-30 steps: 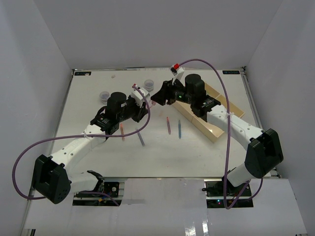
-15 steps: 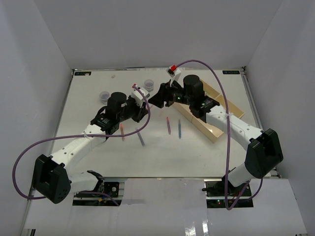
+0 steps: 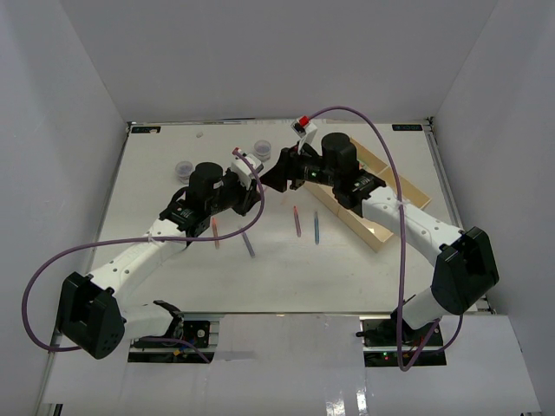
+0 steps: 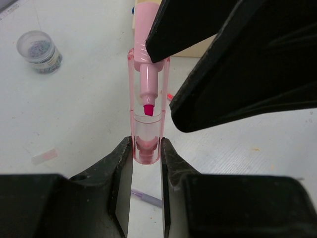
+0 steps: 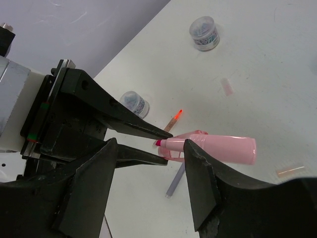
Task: Sort the stationery into containers
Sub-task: Open the pen cap from the pen, then close the pen cap on the pen.
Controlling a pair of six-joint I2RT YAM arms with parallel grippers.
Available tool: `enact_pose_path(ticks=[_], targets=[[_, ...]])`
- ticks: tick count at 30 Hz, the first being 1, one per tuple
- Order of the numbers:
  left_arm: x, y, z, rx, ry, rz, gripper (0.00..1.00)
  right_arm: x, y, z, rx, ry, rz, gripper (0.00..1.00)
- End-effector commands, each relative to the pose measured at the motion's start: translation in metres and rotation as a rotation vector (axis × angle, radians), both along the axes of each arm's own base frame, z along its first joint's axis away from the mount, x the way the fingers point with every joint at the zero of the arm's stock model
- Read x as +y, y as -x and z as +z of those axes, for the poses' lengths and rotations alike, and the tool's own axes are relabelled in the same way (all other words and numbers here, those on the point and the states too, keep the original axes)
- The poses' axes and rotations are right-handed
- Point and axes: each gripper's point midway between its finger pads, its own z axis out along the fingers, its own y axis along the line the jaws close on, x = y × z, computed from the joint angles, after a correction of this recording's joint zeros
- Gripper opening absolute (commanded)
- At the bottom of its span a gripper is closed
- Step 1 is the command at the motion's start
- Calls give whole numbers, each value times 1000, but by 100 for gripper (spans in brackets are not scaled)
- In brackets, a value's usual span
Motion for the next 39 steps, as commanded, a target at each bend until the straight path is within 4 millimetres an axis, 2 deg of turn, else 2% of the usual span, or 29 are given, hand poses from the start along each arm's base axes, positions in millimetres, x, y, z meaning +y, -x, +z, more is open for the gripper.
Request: enact_pose_path(ticks=[1,20,30,39], targets=[[-2,2,14,-40,36,-2,12,4,7,32,-69,-60,25,63],[-8,6,23,-56,102,-18,12,8,3,16,-59,-12,-30,64],[-9,5,24,-80,118,-23,12,9,7,29,-93,-10,-31,63],[-14,6,23,-93,154,-33,12,9,11,30,-108,7,-38,63]])
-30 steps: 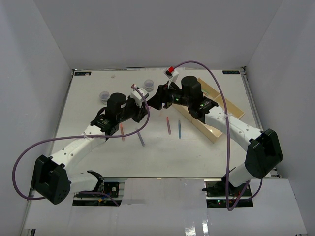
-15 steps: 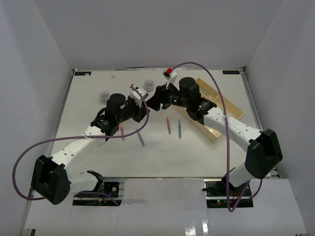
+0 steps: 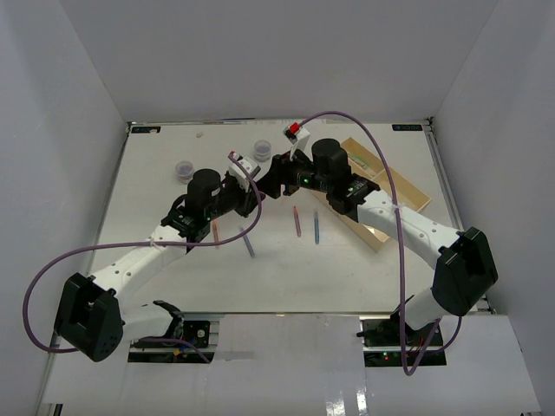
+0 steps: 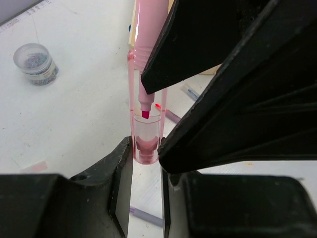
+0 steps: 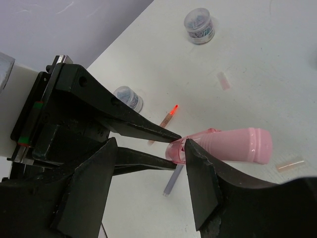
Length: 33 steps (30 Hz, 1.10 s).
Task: Sort the stationery into containers
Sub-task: Close the pen cap on the pen.
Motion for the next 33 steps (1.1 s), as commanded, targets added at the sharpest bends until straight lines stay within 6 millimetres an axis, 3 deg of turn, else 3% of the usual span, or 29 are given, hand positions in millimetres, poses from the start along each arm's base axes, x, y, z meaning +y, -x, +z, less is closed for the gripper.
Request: enact_pose_path(ticks=[1,19,25,29,33], targets=[[-9,7,21,-60,65,-40,12,-1,3,41,-92,-42,-9,63],[-10,9,32,-172,178,-34,12,-17,22,65,-149,-20,-34,64],[-9,14,40,-194,232,-34,12,-49,21,83,-209,43,-140,64],[-5,18,47,-247,243,-33,12,-73,23,107,-260,57,-210,69],[-7,25,56,-268,257,-65,12,-87,17,118,-273,98,-266,70]])
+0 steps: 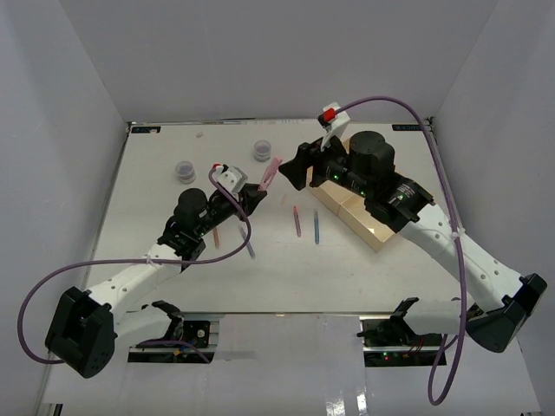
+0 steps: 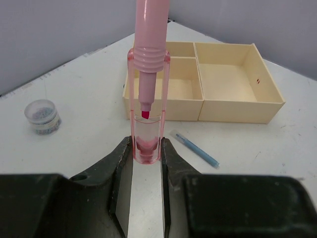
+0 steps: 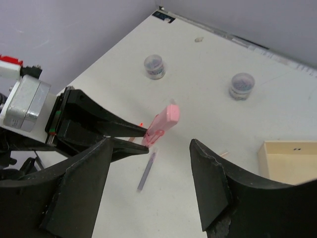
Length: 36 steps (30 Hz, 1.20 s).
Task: Sort the stationery into containers
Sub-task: Close the pen cap on the pen.
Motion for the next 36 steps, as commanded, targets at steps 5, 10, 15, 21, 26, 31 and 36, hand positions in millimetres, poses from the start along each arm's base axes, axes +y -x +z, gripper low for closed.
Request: enact_pose_path(ticks=[5,10,15,21,26,31,36], targets=[[0,14,30,-110,31,-45,12,-11,-11,30,-35,37,-63,70],[-2,16,29,-117,15,-64,12,7,-17,25,11,42,-23,67],[-1,17,28,-130,-5,-67,13,21,-18,20,49,51,25,62],[0,16,28,-139,-12,-65,13,28,-22,8,71,73,38,59],[-2,17,25,-136,-18,-74,13,30,-23,6,74,80,45,56],[-2,16,24,-135,-25,-75,13,33,-23,4,80,80,60,48],[-3,17,24,-136,-28,-80,13,36,-22,1,87,85,72,44]])
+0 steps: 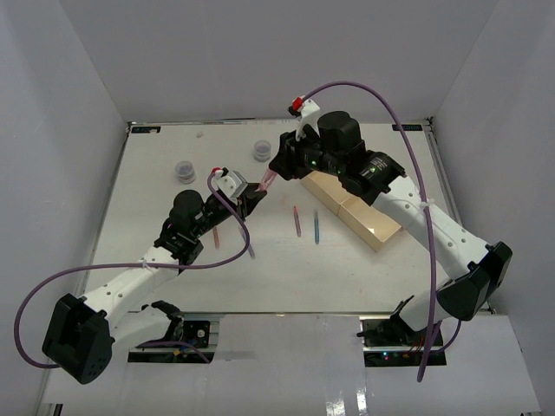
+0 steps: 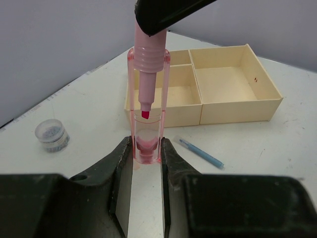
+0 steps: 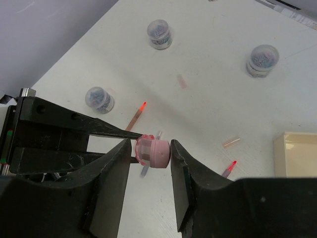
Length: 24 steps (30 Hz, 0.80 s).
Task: Sort the stationery into containers
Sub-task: Close the pen cap on the pen.
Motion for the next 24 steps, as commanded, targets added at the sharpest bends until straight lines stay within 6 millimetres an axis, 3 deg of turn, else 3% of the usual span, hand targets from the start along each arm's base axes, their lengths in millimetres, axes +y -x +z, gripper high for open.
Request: enact_pose_path(ticks=[1,14,24], targets=[[-2,7,3,-14,-6,-31,13,3,-1,21,-37,-38,15,43],[-1,5,0,-25,-42,-21,12,2,0,20,-36,-20,21,33],[-1,6,-1,-32,-51,-28,12,-2,1,12,-32,-5,16,42]])
